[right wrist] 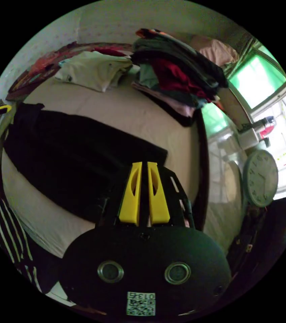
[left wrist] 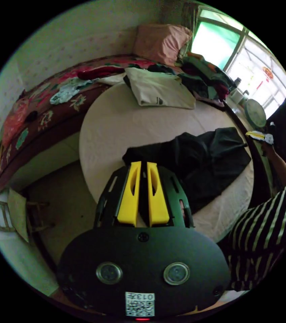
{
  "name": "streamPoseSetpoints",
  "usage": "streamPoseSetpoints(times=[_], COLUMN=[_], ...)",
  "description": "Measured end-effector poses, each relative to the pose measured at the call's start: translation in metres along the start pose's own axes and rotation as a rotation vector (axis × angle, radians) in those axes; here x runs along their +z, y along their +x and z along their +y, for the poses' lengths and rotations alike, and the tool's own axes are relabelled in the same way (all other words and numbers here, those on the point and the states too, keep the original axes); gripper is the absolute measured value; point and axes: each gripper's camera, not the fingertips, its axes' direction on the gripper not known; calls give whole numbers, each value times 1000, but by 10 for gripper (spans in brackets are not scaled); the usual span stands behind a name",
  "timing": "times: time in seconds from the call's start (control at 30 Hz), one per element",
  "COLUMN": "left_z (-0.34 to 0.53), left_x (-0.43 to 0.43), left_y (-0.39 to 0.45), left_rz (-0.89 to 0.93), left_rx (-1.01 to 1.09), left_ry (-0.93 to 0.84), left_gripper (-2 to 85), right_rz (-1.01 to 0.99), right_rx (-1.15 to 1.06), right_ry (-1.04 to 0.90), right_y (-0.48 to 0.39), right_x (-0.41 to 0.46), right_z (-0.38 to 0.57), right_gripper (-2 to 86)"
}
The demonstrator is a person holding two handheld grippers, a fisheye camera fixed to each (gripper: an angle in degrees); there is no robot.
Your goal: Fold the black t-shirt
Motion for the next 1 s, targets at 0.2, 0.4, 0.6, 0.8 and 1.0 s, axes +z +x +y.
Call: streamPoseSetpoints(times=[0.2, 0.4, 0.6, 0.8, 1.0], left_z=[-35, -21, -18, -17, -21], left_x=[60, 71, 67, 30, 66], left_y=[41, 6, -20, -1, 1], left_rz=[-152, -154, -45, 16, -40], left_rx=[228, 153, -25, 61, 170], left_ry=[-123, -115, -119, 12, -155], left_gripper=[-2, -4, -4, -3, -3], right_rz=[-105, -139, -204, -94, -210], right_rx=[-50, 23, 190, 95, -21], right_ry=[-40, -76, -105, 59, -98], right_y=[-34, 2, 46, 15, -14], right_x=[51, 77, 81, 33, 71], right_z=[-62, -49, -36, -58, -97], right_gripper=[1, -1, -1, 1, 4])
